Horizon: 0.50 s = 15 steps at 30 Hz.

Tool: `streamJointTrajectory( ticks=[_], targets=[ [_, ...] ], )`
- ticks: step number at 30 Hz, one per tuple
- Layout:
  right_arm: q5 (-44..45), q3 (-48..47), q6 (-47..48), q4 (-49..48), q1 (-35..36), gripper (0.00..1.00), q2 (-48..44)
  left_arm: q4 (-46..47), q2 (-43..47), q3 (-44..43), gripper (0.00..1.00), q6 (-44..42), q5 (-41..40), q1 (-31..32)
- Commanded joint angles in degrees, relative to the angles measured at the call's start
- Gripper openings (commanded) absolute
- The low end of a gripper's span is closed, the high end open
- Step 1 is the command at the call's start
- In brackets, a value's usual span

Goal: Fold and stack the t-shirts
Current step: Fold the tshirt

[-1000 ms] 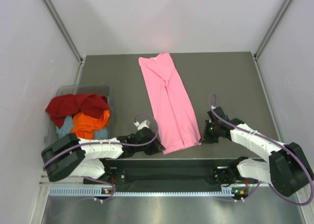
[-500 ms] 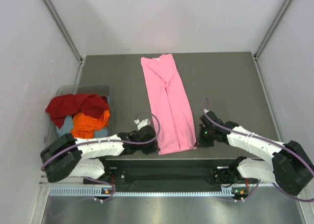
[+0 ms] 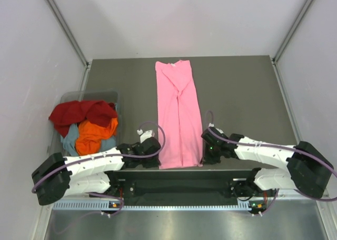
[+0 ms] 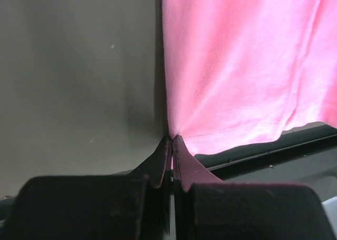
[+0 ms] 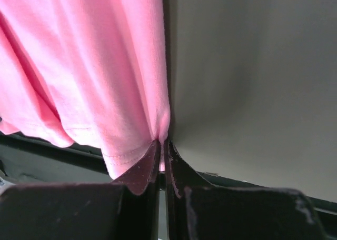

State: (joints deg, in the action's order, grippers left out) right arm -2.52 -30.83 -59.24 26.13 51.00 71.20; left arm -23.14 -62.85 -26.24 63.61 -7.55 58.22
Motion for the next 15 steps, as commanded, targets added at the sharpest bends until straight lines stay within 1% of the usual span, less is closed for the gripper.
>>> streamJointTrajectory(
  ticks=[1, 3, 7, 10, 15],
  targets=[
    [3.65, -0.11, -1.58, 3.21, 1.03, 0.00, -3.52, -0.07, 1.50, 1.63, 0.00, -0.07, 0.61, 0.06],
    [4.54, 1.29, -1.58, 4.71, 1.12, 0.00, -6.32, -0.33, 2.11, 1.63, 0.00, -0.16, 0.61, 0.06],
    [4.55, 3.93, -1.75, 3.50, 1.03, 0.00, -10.28, 0.37, 1.94, 1.80, 0.00, -0.07, 1.13, 0.06],
    [5.34, 4.81, -1.84, 3.40, 1.03, 0.00, -10.38, 1.25, 1.42, 2.07, 0.00, 0.63, 1.66, 0.06],
    [6.74, 5.08, -1.32, 4.02, 1.12, 0.00, -9.15, -0.59, 0.71, 1.19, 0.00, 1.42, 1.40, 0.06]
  ],
)
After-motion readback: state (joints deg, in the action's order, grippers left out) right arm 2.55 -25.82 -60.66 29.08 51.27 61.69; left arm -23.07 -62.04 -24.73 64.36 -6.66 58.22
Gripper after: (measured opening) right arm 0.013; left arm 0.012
